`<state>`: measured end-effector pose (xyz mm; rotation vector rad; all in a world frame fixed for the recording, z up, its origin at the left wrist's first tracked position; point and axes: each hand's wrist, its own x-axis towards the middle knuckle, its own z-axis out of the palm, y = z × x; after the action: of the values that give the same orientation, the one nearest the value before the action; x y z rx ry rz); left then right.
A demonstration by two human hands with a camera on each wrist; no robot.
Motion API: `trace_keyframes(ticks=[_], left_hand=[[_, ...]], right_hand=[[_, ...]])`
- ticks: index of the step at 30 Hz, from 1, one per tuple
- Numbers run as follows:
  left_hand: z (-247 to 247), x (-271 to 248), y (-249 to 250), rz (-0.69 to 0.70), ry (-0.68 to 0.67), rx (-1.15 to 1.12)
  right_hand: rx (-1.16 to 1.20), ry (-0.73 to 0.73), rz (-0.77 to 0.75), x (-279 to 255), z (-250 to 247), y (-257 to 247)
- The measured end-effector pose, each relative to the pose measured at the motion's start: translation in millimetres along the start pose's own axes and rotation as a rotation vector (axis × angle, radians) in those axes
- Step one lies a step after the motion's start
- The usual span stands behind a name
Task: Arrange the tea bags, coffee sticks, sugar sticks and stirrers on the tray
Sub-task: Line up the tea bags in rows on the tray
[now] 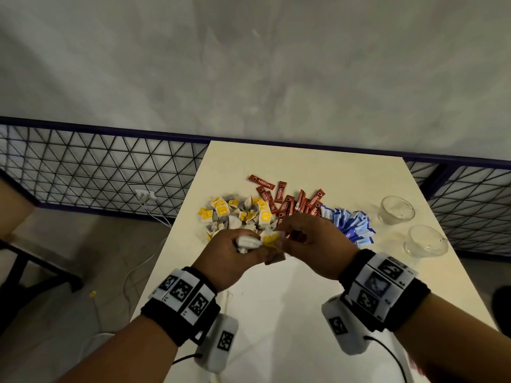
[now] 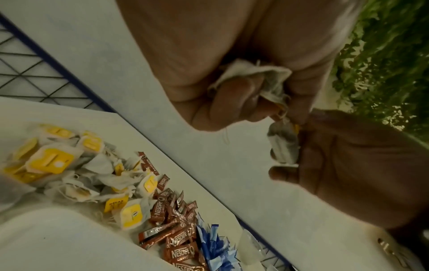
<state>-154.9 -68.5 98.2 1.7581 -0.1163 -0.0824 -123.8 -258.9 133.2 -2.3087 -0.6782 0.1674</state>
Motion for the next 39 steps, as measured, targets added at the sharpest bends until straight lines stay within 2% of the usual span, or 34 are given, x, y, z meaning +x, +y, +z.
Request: trace_keyframes(ticks=[3,6,9,11,13,18,24,35,39], left_hand=[[-1.0,-2.0,-3.8,-0.034,-0.010,0.028],[-10.5,2.2,-30.4,-0.218,0.099,0.081],[-25.7,3.5,-72.3,-0.415,0.200,0.339],[-29.6,2.3,-97.2,-0.525,0.161,0.544],[-29.5,1.8,-114.4,-0.573,0.109,0.653],[-30.1,3.4,-139.7,-0.603,0.015,0.793],[-30.5,0.5,-146.0,-0.587,-0.027,0.808],[-28.7,-1.2,-149.9,-0.603,-0.015,0.715],[-34.7,-2.6,-143.3,-0.591,0.088,0.584]], right_hand=[[0.178,-0.054,0.085,-2.3,14.1,3.8],[0.246,-0.031,0.252,6.7,35.9,25.0],[0.338,-0.013,0.433,19.3,64.8,53.8],[0.342,-0.021,0.510,28.3,87.0,69.7],[0.298,-0.058,0.553,39.1,109.6,82.4],[0.217,-0.125,0.588,67.0,150.7,90.4],[0.137,-0.125,0.595,81.3,168.9,86.2],[0.042,-0.058,0.645,79.7,174.9,84.8],[0.043,-0.034,0.635,75.0,167.9,83.6]])
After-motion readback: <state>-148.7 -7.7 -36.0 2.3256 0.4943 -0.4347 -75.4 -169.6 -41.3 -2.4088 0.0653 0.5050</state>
